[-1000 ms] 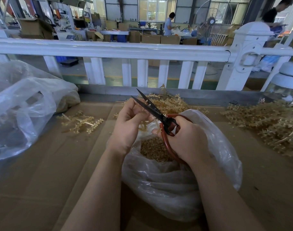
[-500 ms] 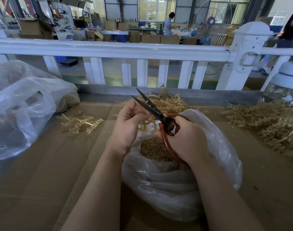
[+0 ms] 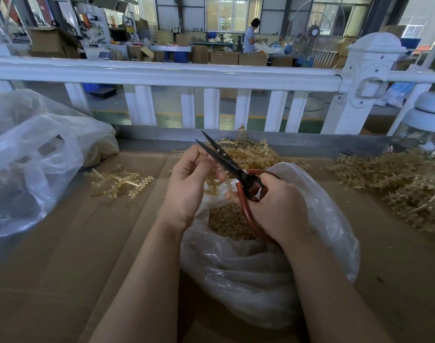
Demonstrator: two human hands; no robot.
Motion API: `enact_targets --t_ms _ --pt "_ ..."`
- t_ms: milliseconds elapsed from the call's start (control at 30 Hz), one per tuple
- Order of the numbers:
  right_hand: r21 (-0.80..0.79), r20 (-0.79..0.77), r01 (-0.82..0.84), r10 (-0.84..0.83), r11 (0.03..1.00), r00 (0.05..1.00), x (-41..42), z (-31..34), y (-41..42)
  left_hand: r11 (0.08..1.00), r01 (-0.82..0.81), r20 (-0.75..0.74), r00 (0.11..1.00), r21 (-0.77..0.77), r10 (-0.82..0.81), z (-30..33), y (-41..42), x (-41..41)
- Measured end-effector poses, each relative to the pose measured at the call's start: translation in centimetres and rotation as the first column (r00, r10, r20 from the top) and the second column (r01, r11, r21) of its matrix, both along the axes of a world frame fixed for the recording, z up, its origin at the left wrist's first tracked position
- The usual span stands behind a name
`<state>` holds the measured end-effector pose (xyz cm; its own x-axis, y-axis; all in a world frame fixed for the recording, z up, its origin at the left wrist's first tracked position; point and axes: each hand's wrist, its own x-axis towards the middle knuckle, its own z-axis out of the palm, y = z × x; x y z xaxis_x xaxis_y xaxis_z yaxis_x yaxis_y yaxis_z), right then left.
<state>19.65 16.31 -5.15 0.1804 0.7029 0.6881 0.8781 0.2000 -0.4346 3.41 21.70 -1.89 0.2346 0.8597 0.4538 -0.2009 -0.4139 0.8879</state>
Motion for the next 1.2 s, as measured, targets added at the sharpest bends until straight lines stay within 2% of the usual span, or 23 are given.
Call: enact_targets --t_ms 300,933,1200 --pt "-0.024 0.007 0.016 -0.015 1.000 1.000 0.00 0.18 -0.14 0.998 0.041 -0.058 0.998 0.039 -0.038 -0.45 0.27 0.20" --pt "-0.025 0.003 0.015 -0.014 1.000 1.000 -0.17 0.55 -0.24 0.998 0.038 -0.003 0.999 0.045 -0.038 -0.37 0.15 0.34" --pt "-0.026 0.007 0.003 -0.003 1.000 1.000 0.22 0.17 0.11 0.999 -0.020 -0.032 0.999 0.039 0.021 -0.33 0.24 0.33"
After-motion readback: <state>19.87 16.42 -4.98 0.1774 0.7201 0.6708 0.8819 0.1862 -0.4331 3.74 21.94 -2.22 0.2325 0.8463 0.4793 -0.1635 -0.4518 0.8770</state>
